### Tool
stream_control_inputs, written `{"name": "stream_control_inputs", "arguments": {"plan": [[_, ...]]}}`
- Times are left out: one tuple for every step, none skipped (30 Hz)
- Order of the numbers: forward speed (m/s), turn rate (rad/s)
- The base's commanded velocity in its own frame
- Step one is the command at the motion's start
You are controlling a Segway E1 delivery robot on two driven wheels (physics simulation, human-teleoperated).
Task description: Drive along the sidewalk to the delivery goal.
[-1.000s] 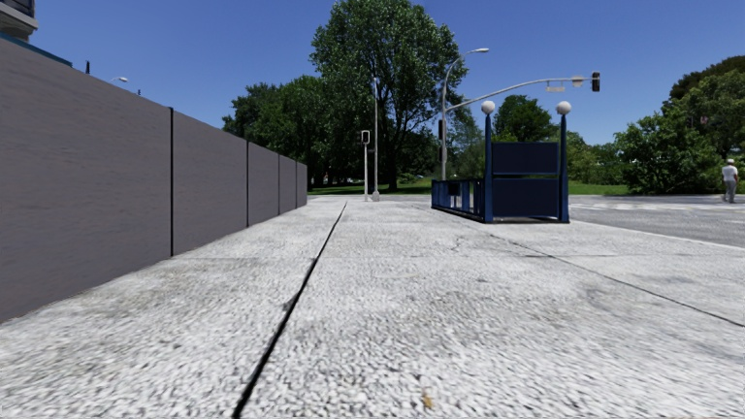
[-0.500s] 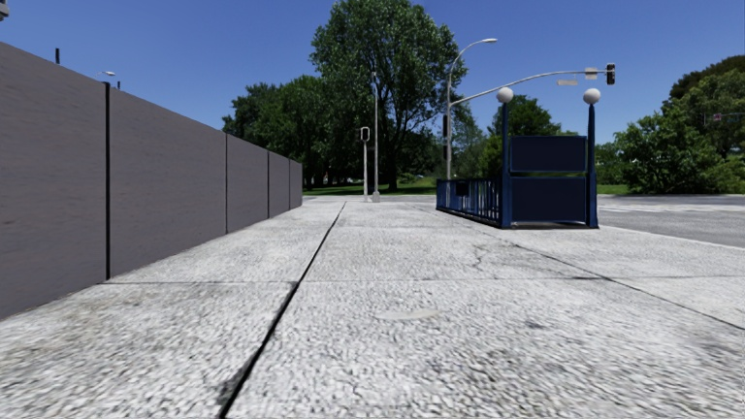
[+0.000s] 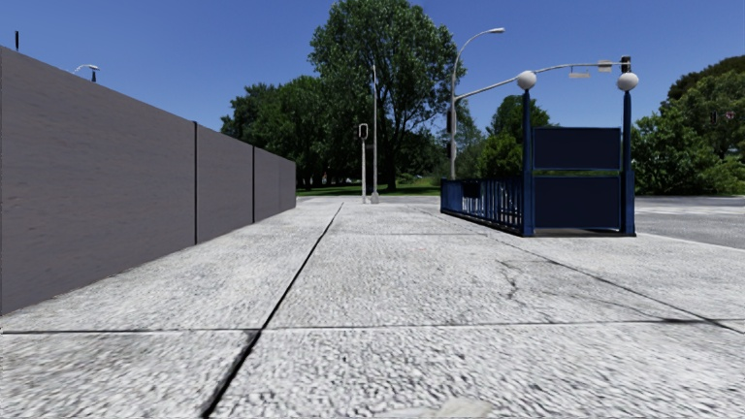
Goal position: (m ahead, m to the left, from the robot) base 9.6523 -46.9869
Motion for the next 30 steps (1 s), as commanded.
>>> {"name": "stream_control_inputs", "arguments": {"plan": [[2.0,0.0],[2.0,0.0],[2.0,0.0],[2.0,0.0],[2.0,0.0],[2.0,0.0],[2.0,0.0],[2.0,0.0],[2.0,0.0],[2.0,0.0],[2.0,0.0],[2.0,0.0],[2.0,0.0],[2.0,0.0],[2.0,0.0],[2.0,0.0],[2.0,0.0],[2.0,0.0],[2.0,0.0],[2.0,0.0],[2.0,0.0],[2.0,0.0],[2.0,0.0],[2.0,0.0],[2.0,0.0],[2.0,0.0],[2.0,0.0],[2.0,0.0],[2.0,0.0],[2.0,0.0]]}}
